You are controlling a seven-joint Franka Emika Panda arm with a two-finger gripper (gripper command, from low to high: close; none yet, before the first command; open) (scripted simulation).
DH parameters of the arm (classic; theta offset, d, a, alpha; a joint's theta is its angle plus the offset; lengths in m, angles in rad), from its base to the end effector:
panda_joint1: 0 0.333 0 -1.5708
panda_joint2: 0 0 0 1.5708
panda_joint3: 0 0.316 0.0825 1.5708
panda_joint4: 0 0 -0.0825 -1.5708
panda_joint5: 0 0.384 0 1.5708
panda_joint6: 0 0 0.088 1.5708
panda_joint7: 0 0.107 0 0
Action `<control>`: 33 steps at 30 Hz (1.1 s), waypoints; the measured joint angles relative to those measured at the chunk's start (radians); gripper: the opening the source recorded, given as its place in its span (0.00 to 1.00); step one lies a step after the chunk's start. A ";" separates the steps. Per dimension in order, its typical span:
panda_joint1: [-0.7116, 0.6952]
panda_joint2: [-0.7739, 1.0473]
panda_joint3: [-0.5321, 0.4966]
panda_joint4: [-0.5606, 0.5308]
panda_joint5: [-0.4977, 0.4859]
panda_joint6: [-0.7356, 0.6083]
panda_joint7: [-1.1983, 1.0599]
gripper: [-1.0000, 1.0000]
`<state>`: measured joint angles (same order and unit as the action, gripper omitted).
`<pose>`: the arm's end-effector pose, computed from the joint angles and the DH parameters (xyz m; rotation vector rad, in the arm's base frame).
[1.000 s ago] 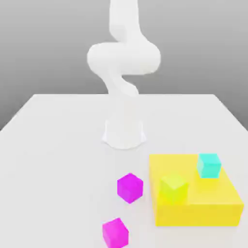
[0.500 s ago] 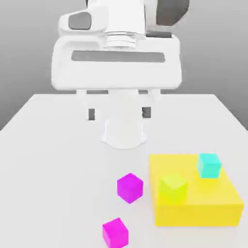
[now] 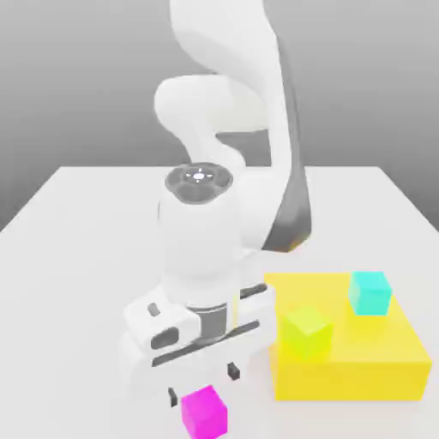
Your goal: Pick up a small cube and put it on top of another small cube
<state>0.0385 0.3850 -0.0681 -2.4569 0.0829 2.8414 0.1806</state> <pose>0.4749 -0.0208 0.1458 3.1090 -0.4451 0.0022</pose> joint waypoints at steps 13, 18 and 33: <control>0.008 -0.110 -0.010 -0.022 -0.026 -0.089 0.015 0.00; 0.040 -0.127 0.073 0.035 -0.099 -0.148 -0.178 0.00; 0.355 -0.594 0.293 -0.176 -0.042 -0.406 0.050 0.00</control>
<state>0.3936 -0.2090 0.2251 -2.6330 0.0407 2.4350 0.2306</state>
